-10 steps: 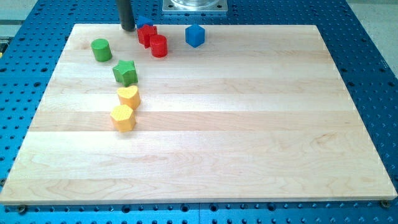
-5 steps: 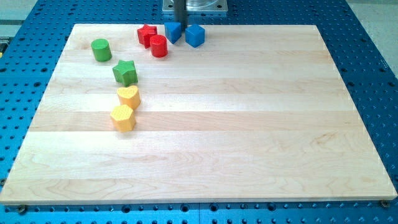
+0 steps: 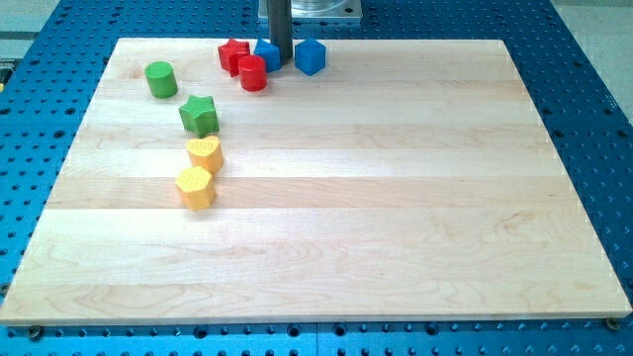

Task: Keep the triangle and red star above the line of blocks

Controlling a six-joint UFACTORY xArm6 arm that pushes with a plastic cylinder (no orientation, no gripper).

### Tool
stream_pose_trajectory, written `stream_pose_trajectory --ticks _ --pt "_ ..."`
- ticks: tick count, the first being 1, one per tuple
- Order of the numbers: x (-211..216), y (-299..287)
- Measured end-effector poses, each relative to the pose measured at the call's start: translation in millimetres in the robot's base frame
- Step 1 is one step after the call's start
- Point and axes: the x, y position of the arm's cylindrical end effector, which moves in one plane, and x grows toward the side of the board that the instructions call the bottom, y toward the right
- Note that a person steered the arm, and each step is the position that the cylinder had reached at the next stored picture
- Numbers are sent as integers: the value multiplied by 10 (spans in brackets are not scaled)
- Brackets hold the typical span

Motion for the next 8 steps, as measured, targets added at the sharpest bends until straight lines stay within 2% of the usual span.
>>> stream_pose_trajectory --ticks 2,4,5,6,8 --pt "13 -502" --pt "177 -762" --pt "-19 -436" --pt "102 -317" --pt "507 -725"
